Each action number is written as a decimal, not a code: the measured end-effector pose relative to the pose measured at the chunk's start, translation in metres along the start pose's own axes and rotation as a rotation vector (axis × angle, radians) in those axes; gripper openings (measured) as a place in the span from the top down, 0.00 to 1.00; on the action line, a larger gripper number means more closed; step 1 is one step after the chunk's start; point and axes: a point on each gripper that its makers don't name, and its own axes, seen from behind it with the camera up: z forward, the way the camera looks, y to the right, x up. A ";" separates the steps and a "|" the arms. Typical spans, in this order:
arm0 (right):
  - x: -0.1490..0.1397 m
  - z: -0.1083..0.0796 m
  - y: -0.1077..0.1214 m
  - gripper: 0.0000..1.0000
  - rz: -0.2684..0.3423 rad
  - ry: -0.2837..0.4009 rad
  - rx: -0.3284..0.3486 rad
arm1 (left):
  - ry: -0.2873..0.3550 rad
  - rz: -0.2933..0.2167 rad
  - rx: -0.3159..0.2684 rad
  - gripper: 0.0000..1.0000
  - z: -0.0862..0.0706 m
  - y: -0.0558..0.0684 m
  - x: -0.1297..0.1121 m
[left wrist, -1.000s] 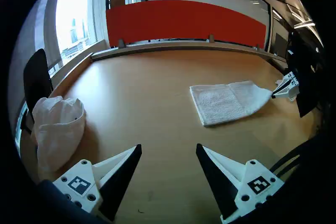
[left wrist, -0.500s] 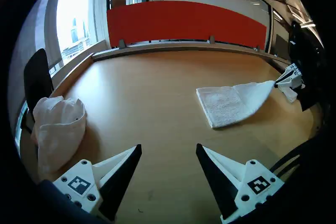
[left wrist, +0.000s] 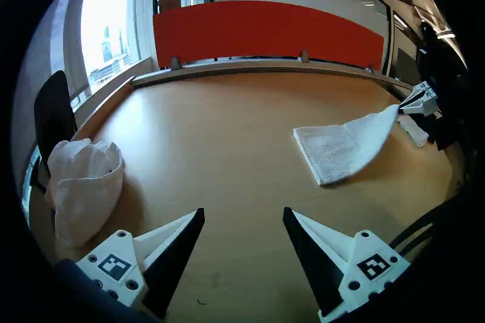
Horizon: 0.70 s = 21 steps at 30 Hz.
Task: Fold towel
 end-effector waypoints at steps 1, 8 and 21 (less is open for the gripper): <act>0.002 0.000 0.000 0.97 -0.003 0.002 0.001 | 0.000 0.000 0.000 0.04 0.000 0.000 0.000; 0.018 0.000 -0.006 0.97 -0.028 0.025 0.016 | 0.000 -0.003 0.001 0.04 -0.001 0.000 0.001; 0.070 0.013 -0.041 0.97 -0.125 0.065 0.104 | -0.003 -0.008 0.009 0.04 -0.009 -0.003 -0.003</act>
